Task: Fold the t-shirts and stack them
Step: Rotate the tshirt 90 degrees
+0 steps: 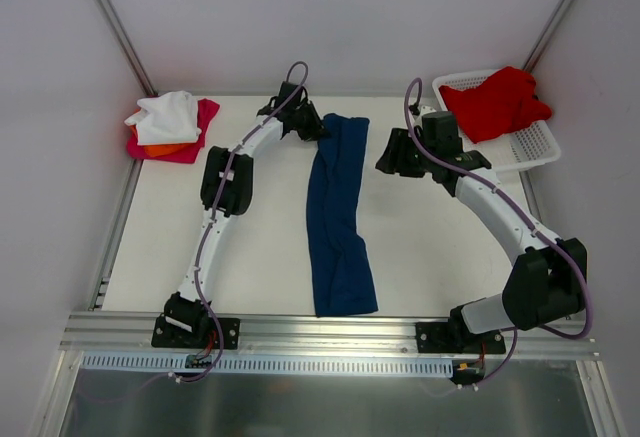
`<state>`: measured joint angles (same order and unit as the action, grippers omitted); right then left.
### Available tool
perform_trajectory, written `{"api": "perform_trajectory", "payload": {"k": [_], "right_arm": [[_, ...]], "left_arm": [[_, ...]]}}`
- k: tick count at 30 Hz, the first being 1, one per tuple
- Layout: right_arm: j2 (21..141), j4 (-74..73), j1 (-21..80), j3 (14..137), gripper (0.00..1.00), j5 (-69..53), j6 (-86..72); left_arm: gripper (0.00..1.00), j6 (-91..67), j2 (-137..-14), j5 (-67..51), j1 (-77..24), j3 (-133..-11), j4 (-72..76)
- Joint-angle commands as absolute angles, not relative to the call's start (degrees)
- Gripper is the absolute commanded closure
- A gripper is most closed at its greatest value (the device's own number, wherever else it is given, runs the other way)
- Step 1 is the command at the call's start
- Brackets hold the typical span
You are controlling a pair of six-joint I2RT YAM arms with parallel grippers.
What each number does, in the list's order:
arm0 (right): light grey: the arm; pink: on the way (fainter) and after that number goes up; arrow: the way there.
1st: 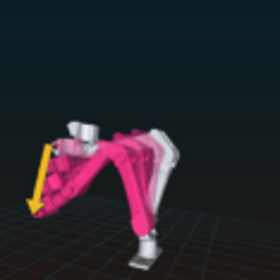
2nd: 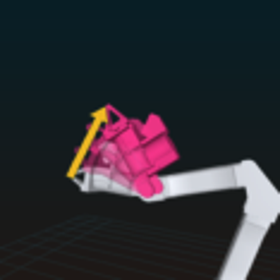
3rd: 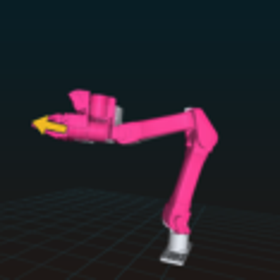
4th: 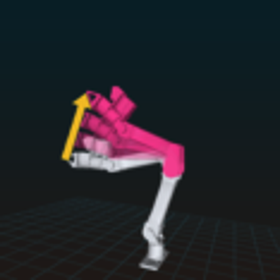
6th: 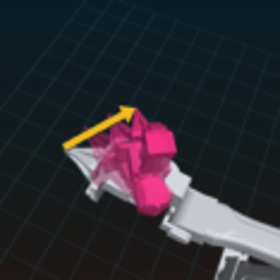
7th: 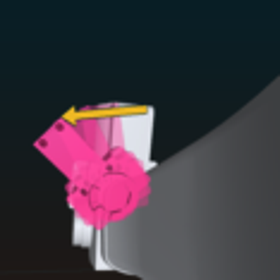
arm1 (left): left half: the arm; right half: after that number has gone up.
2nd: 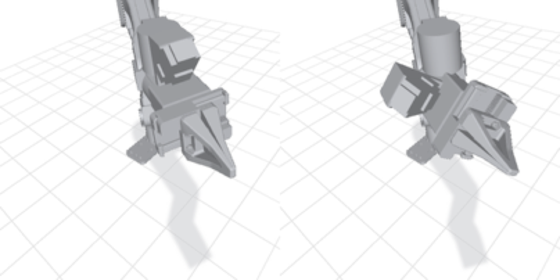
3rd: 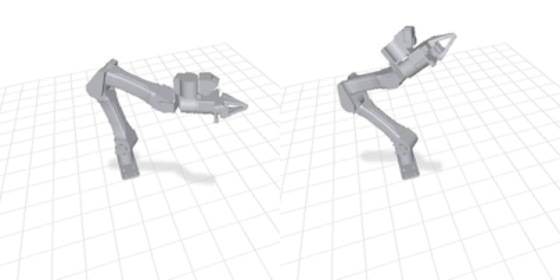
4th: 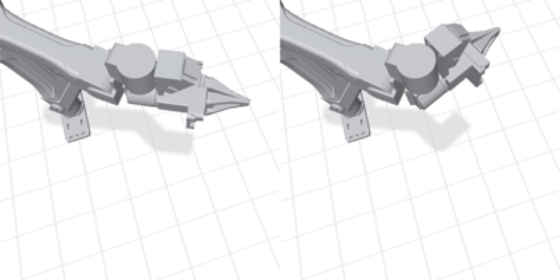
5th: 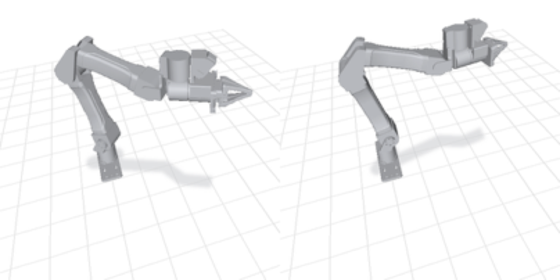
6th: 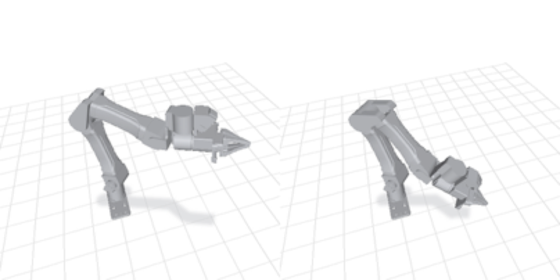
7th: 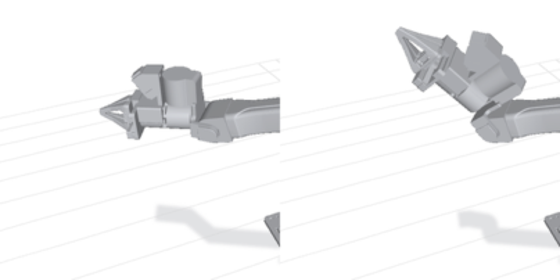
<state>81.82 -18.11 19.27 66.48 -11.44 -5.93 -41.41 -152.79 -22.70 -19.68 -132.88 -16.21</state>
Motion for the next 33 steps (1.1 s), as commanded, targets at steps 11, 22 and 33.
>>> {"api": "perform_trajectory", "payload": {"k": [11, 22, 33], "right_arm": [[80.77, -14.5, 18.81, 65.3, 0.45, -13.62, -7.12], [81.82, -13.71, 18.81, 65.21, 0.45, -14.06, -7.47], [81.83, -12.39, 19.25, 62.49, 0.46, -15.56, -8.26]], "left_arm": [[1.0, -40.6, -148.71, -21.71, -12.83, -128.58, -16.35], [1.0, -40.96, -151.87, -23.38, -10.28, -132.71, -16.17], [0.04, -38.06, -146.7, -22.24, -10.28, -127.36, -16.17]]}}
